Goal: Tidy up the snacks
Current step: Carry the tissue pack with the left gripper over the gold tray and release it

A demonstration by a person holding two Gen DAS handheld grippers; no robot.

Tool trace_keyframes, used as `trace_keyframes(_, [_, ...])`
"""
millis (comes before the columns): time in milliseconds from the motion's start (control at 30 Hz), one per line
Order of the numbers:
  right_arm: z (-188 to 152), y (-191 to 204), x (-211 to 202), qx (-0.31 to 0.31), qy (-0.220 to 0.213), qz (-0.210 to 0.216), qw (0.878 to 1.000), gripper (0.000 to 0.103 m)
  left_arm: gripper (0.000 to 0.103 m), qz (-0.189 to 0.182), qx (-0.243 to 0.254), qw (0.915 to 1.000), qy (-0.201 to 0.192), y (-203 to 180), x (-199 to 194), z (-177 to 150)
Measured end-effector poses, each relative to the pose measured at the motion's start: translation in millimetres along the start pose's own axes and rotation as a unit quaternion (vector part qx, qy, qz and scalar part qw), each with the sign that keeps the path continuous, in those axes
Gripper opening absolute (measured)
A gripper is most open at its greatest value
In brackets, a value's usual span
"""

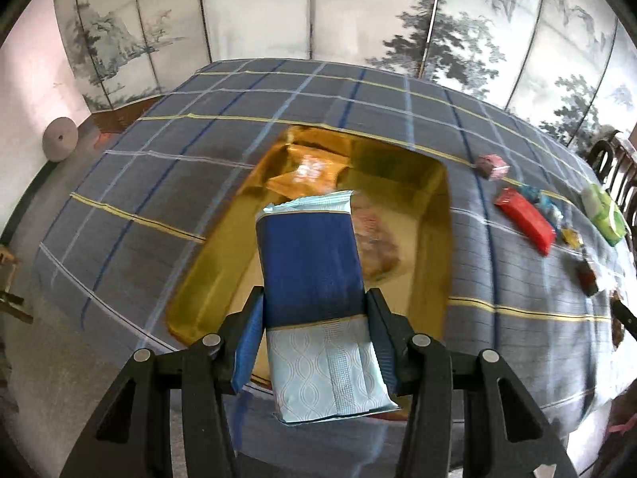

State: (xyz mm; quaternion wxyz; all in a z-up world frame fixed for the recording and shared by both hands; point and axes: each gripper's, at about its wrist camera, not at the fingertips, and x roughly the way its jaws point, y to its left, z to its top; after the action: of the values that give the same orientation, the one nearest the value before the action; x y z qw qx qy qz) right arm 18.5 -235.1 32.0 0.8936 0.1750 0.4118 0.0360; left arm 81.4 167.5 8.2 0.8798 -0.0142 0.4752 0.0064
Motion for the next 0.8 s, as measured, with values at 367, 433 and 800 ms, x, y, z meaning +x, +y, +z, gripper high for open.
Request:
trace_keyframes(367, [-2,9,5,-0.003,0.009,0.004,1.0,0.039,0.046,0.022,0.023,0.9995,0.004,17,31,14])
trace_keyframes(433, [-2,10,5,-0.004,0.009,0.005,1.0,0.039,0.046,0.02,0.025,0.9995,0.007,16,36,16])
trace_keyframes(800, [-4,13,10,-0.007,0.02,0.006,1.0,0.039,0.046,0.019,0.03,0.9992,0.018,17,61,27])
